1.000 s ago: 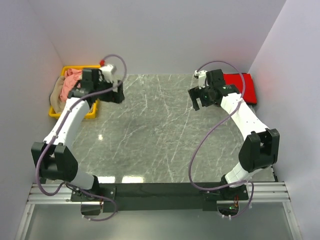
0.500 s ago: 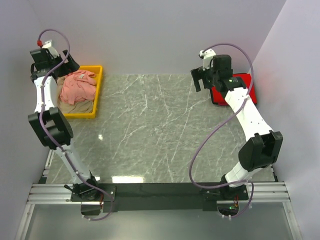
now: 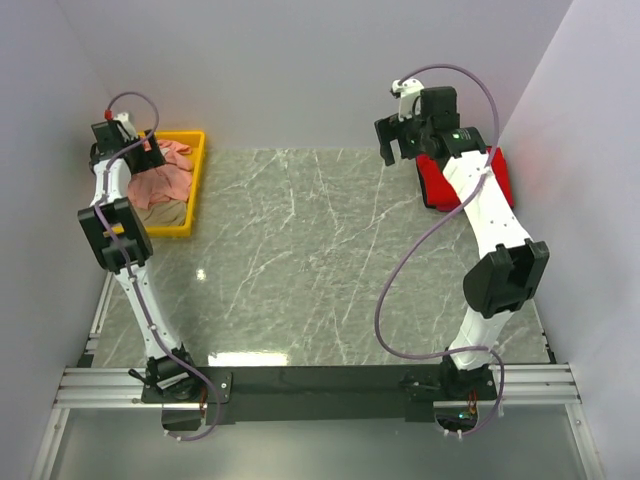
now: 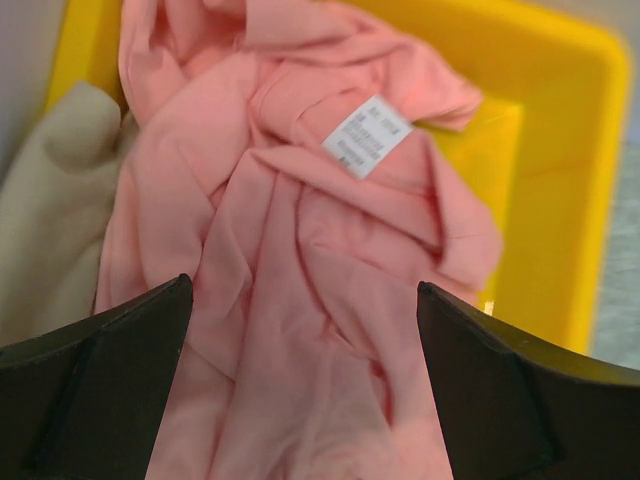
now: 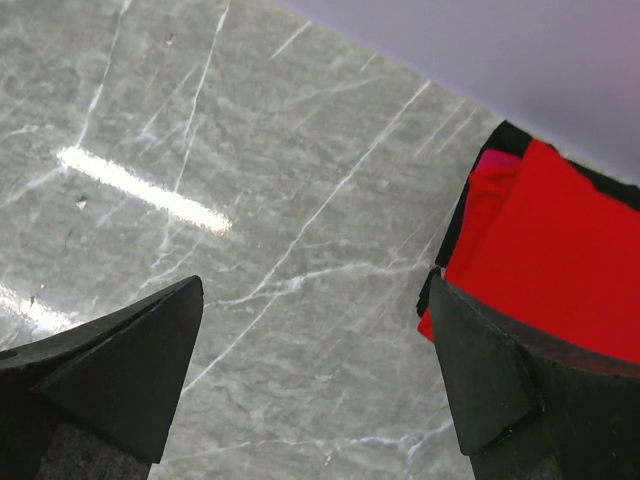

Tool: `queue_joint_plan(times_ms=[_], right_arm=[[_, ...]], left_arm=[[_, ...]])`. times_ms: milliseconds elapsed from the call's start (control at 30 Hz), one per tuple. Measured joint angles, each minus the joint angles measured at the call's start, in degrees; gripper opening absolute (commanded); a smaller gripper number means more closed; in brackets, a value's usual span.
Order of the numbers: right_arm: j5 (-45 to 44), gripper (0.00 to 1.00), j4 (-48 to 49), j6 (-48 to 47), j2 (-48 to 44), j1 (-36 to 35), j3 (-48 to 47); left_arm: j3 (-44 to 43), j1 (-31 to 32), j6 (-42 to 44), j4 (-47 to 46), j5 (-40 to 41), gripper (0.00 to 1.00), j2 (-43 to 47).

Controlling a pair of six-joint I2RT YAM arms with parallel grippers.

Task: Fold and stack the t-shirts
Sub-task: Grab the tshirt from the pile

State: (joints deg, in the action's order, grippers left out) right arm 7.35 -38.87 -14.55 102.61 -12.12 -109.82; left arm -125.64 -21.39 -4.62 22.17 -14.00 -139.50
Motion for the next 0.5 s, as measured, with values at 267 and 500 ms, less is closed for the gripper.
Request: queue_joint_plan(times_ms=[267,500], right_arm=[[-0.28,1.0,-1.27,0.09,0.74,0.0,0.48],[-1.16,0.99,-1.22,0.04,0.7,0.0,2.62]], left_arm=[[0.0,1.49,5.84,1.01,3.41,0.72,-2.91],[-0.22,2.91,7.69,1.7,4.28,0.01,-2.95]])
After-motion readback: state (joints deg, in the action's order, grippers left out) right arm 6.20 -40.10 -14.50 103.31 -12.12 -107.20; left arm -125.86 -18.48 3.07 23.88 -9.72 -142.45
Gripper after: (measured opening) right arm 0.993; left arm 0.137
